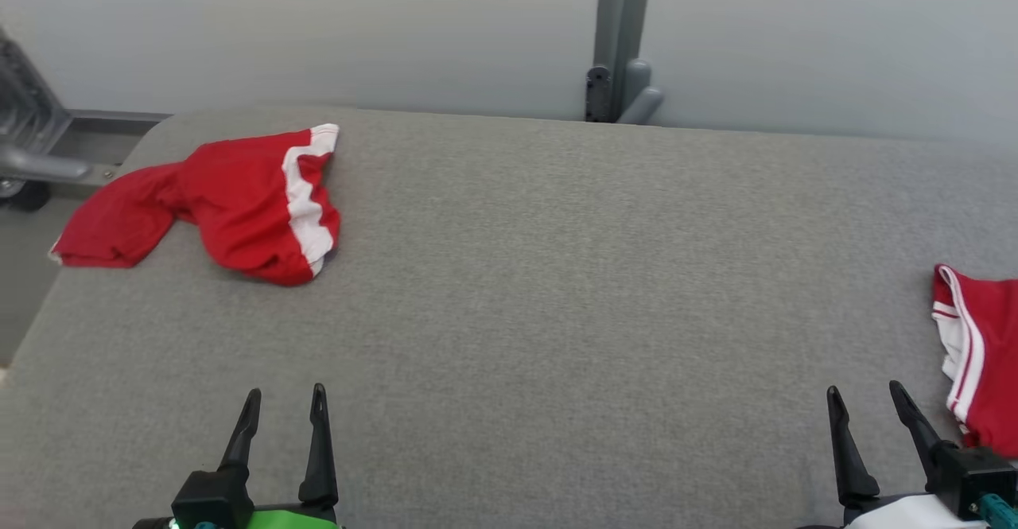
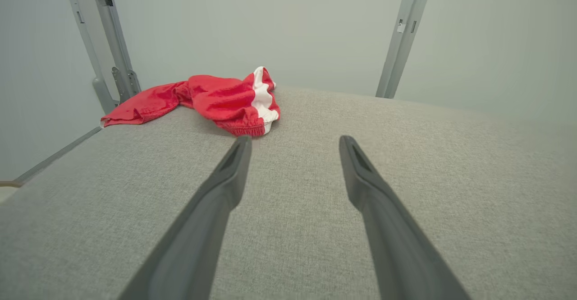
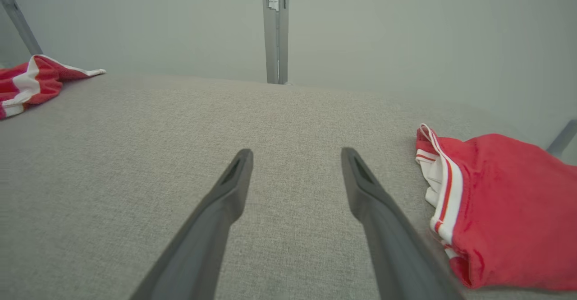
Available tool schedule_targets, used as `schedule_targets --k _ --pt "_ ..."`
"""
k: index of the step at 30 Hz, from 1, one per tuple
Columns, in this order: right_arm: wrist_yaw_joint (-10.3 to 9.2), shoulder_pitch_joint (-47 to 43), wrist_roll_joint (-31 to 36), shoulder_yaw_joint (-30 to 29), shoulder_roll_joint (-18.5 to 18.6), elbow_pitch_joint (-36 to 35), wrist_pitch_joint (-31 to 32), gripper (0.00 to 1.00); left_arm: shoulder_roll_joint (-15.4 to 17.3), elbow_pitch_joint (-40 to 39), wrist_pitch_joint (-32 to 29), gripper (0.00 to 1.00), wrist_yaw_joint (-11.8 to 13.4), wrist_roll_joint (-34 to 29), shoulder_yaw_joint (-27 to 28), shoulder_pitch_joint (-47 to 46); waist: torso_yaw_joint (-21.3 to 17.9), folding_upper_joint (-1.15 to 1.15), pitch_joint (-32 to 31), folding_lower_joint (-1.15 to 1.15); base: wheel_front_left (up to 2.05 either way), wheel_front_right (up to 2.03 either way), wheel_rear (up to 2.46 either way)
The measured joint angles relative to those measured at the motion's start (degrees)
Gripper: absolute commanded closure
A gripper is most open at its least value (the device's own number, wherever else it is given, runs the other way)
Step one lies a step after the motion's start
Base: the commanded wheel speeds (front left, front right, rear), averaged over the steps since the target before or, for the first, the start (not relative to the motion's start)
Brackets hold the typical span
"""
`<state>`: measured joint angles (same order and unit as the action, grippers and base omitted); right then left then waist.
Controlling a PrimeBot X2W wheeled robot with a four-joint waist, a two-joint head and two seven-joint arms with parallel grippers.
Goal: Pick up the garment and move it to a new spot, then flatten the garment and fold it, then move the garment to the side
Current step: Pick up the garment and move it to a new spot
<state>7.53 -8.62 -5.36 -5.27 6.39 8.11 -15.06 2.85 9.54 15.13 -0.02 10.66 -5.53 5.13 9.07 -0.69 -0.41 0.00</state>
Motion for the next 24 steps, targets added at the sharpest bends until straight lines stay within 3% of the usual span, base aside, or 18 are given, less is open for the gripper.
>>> schedule_targets --k 6,12,21,24 --pt "0.0 0.98 0.0 1.56 0.54 -0.22 0.0 0.0 0.02 0.3 0.0 0.0 0.62 1.43 1.43 0.34 6.83 0.0 -0.03 0.0 0.0 0.0 0.0" --pt "0.0 5.11 -0.04 4.0 2.44 -1.86 0.0 0.0 0.03 1.41 0.01 0.0 -0.62 4.32 0.03 -4.39 12.47 0.0 1.26 0.0 0.0 0.0 0.0" --pt "0.0 14.72 -0.82 7.81 13.17 -7.46 0.0 0.0 0.05 19.13 -0.7 0.0 -3.1 15.85 -5.25 -35.57 16.4 0.0 9.97 0.0 0.0 0.0 0.0" --pt "0.0 18.86 -1.09 8.72 16.84 -9.8 0.0 0.0 0.23 26.81 -0.91 0.0 -4.0 15.7 -4.35 -46.91 17.14 0.0 14.09 0.0 0.0 0.0 0.0"
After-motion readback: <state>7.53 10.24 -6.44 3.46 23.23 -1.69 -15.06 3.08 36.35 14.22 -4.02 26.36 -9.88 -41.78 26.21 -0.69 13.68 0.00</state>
